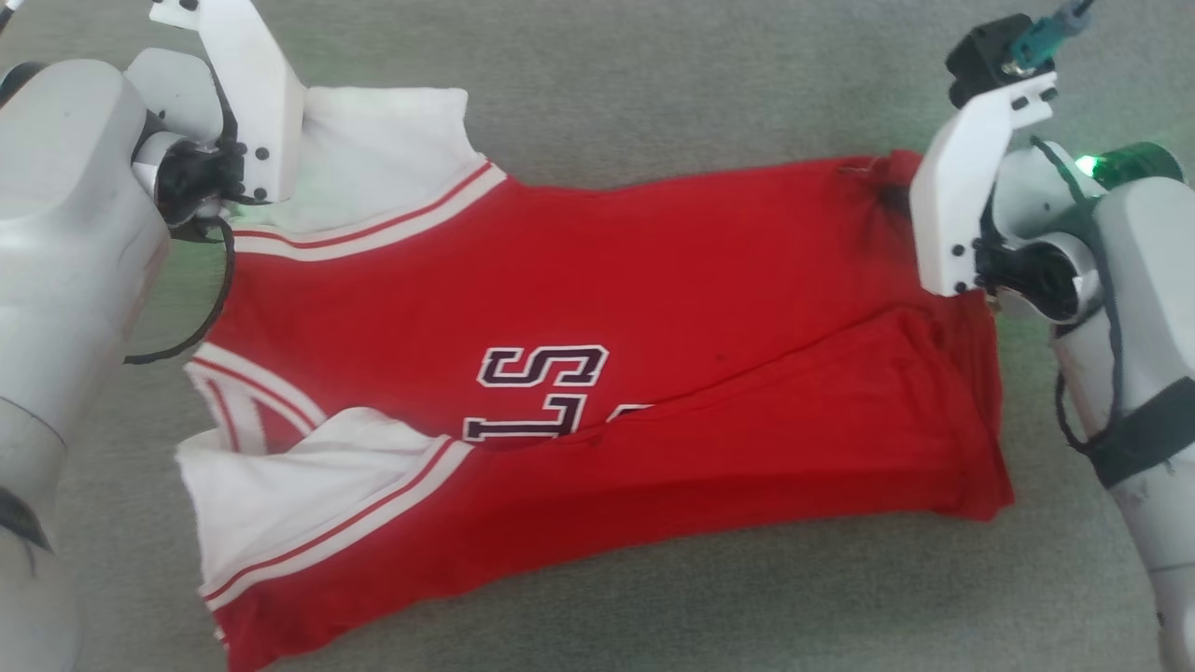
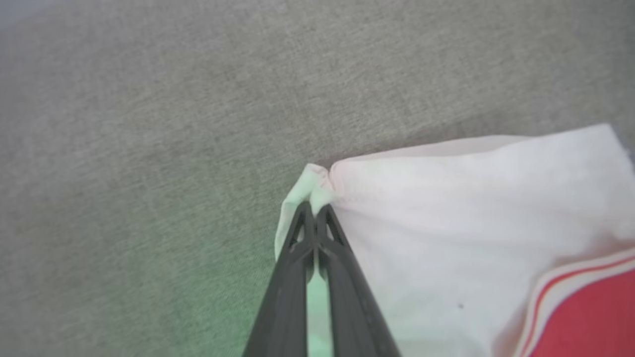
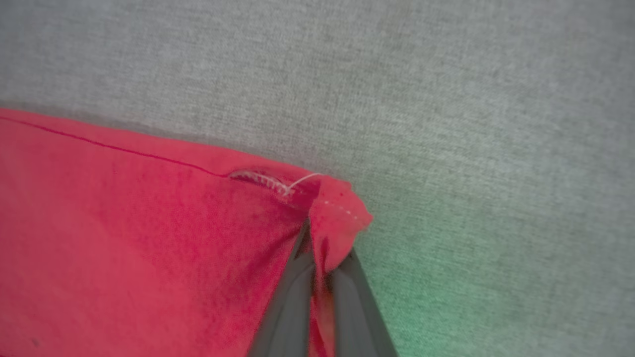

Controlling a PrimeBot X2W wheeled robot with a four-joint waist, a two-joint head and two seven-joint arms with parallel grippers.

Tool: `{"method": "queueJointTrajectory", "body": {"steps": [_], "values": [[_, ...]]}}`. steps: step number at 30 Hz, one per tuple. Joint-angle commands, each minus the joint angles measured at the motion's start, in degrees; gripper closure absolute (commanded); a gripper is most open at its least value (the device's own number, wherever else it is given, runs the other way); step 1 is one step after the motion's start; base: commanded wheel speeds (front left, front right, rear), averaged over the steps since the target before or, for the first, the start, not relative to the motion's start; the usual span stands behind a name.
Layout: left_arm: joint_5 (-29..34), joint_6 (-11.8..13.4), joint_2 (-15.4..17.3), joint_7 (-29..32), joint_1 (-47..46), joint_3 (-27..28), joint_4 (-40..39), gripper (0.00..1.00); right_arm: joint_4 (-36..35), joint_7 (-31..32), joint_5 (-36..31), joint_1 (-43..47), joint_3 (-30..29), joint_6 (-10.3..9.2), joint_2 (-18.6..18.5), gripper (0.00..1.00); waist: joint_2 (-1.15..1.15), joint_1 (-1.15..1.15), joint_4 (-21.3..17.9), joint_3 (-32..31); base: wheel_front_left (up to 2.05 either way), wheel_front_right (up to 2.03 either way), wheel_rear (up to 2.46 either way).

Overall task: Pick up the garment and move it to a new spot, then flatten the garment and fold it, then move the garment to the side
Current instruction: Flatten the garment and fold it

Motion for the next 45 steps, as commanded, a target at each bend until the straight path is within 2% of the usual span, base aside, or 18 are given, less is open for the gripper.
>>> {"method": "queueJointTrajectory", "body": {"steps": [1, 5, 15, 20, 23, 26, 27, 28, 29, 30, 31, 36, 39, 41, 44, 45], "values": [[0.3, -0.3, 0.2, 0.1, -0.5, -0.3, 0.6, 1.00, 0.9, -0.3, 0.1, 1.8, 0.6, -0.01, -1.1, 1.00, 0.00, 0.00, 1.0, -1.1, 0.00, 0.00, 0.00], [-0.8, -0.8, -0.4, 0.9, -1.6, 0.1, -0.4, 1.00, -0.9, -1.6, 0.8, 2.4, 0.0, 0.00, -3.4, 1.00, 0.00, 0.00, 2.5, -3.0, 0.00, 0.00, 0.00], [0.4, -1.0, 2.0, 5.2, -0.5, -2.7, -7.8, 1.00, -10.6, -0.7, 2.6, 10.0, -4.1, 0.00, -7.9, 1.00, 0.00, 0.00, 6.9, -8.6, 0.00, 0.00, 0.00], [0.2, 0.7, 4.4, 6.5, 1.6, -3.2, -13.9, 1.00, -16.4, 1.9, 2.6, 14.8, -6.7, 0.00, -9.0, 1.00, 0.00, 0.00, 8.4, -10.8, 0.00, 0.00, 0.00], [0.0, 3.6, 7.5, 7.7, 3.8, -3.6, -20.6, 1.00, -21.1, 4.7, 2.9, 18.6, -8.3, 0.00, -9.3, 1.00, 0.00, 0.00, 9.0, -12.0, 0.00, 0.00, 0.00], [-0.5, 7.7, 11.6, 9.1, 6.8, -3.7, -29.7, 1.00, -25.6, 7.5, 3.0, 22.7, -10.3, 0.00, -9.9, 1.00, 0.00, 0.00, 9.6, -12.8, 0.00, 0.00, 0.00], [-1.1, 10.9, 14.8, 10.2, 9.2, -3.9, -36.9, 1.00, -28.3, 9.2, 3.1, 25.4, -12.0, 0.00, -9.9, 1.00, 0.00, 0.00, 9.9, -13.3, 0.00, 0.00, 0.00], [-1.1, 10.9, 14.8, 10.2, 9.2, -3.9, -36.9, 1.00, -28.3, 9.2, 3.1, 25.4, -12.0, 0.00, -9.9, 1.00, 0.00, 0.00, 9.9, -13.3, 0.00, 0.00, 0.00], [-1.5, 12.7, 16.3, 10.8, 10.6, -4.0, -40.5, 1.00, -29.4, 10.2, 3.2, 26.8, -12.8, 0.00, -9.8, 1.00, 0.00, 0.00, 10.0, -13.5, 0.00, 0.00, 0.00], [-2.2, 16.6, 19.6, 11.8, 13.5, -4.2, -48.0, 1.00, -31.5, 11.9, 3.1, 29.6, -14.3, 0.00, -9.5, 1.00, 0.00, 0.00, 10.1, -13.8, 0.00, 0.00, 0.00], [-2.7, 18.5, 21.1, 12.0, 14.9, -4.3, -51.8, 1.00, -32.3, 12.6, 3.3, 30.9, -15.2, 0.00, -9.1, 1.00, 0.00, 0.00, 10.2, -13.9, 0.00, 0.00, 0.00], [-4.3, 26.5, 26.7, 11.7, 22.0, -5.0, -66.0, 1.00, -34.6, 15.3, 2.5, 36.5, -18.7, 0.00, -6.9, 1.00, 0.00, 0.00, 10.1, -14.1, 0.00, 0.00, 0.00], [-5.3, 29.5, 28.1, 10.8, 25.7, -5.4, -70.0, 1.00, -34.0, 15.8, 2.1, 38.6, -19.9, 0.00, -5.2, 1.00, 0.00, 0.00, 9.8, -14.0, 0.00, 0.00, 0.00], [-6.4, 30.4, 28.1, 10.1, 28.3, -5.9, -70.9, 1.00, -32.8, 15.6, 2.2, 39.2, -20.3, 0.00, -4.1, 1.00, 0.00, 0.00, 9.5, -13.9, 0.00, 0.00, 0.00], [-7.5, 30.3, 27.1, 8.6, 31.1, -6.1, -69.7, 1.00, -30.7, 14.3, 1.7, 38.5, -20.3, 0.00, -3.0, 1.00, 0.00, 0.00, 9.2, -13.8, 0.00, 0.00, 0.00], [-8.1, 30.1, 26.7, 7.8, 31.8, -5.8, -68.7, 1.00, -30.1, 13.6, 1.4, 38.0, -20.1, 0.00, -2.9, 0.95, 0.00, 0.00, 9.0, -13.8, 0.00, 0.00, 0.00]]}}
